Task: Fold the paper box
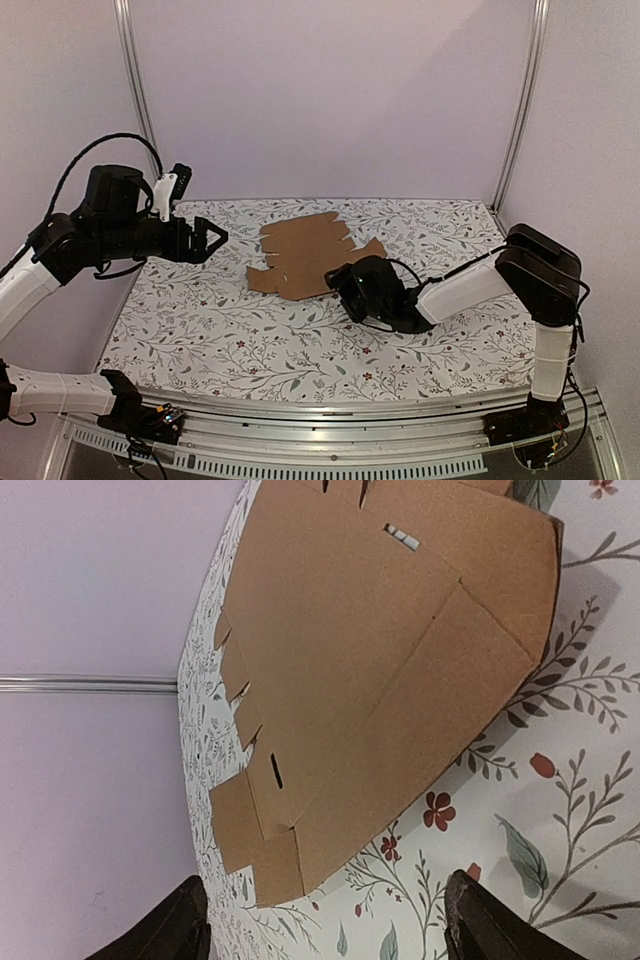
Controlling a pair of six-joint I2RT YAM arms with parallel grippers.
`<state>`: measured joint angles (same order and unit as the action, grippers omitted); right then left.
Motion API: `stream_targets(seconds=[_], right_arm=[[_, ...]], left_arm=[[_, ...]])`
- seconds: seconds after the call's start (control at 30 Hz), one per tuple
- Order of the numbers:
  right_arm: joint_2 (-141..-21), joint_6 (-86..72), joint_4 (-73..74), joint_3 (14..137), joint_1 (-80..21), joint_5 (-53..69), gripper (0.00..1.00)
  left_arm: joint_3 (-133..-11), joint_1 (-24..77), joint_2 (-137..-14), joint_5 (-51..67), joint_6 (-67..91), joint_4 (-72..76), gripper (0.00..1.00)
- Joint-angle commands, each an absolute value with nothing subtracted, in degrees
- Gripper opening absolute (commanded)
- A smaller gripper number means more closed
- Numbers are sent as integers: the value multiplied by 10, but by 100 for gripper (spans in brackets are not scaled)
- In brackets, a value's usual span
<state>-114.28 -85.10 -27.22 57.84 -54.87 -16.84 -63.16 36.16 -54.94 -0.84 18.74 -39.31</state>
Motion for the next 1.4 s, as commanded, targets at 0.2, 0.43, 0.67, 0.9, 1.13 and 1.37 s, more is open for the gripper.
stream_targets(seconds=[0.2, 0.43, 0.67, 0.9, 1.13, 1.37], right_arm=[[-1212, -901, -298, 635, -554, -164, 78], [-1243, -911, -291, 661, -554, -167, 75], [-1267, -916, -278, 682, -554, -189, 72], [-1293, -919, -271, 711, -553, -194, 63], [-1304, -920, -271, 716, -549, -199, 48], [-1303, -918, -272, 713, -547, -206, 24]], left_arm=[[-624, 368, -534, -11, 188, -394, 99], [-624, 365, -528, -7, 188, -392, 100], [-623, 359, -525, -4, 188, -390, 99], [-622, 352, -526, 14, 190, -387, 100], [-621, 349, -526, 16, 191, -386, 99], [-621, 346, -531, 20, 189, -385, 100]])
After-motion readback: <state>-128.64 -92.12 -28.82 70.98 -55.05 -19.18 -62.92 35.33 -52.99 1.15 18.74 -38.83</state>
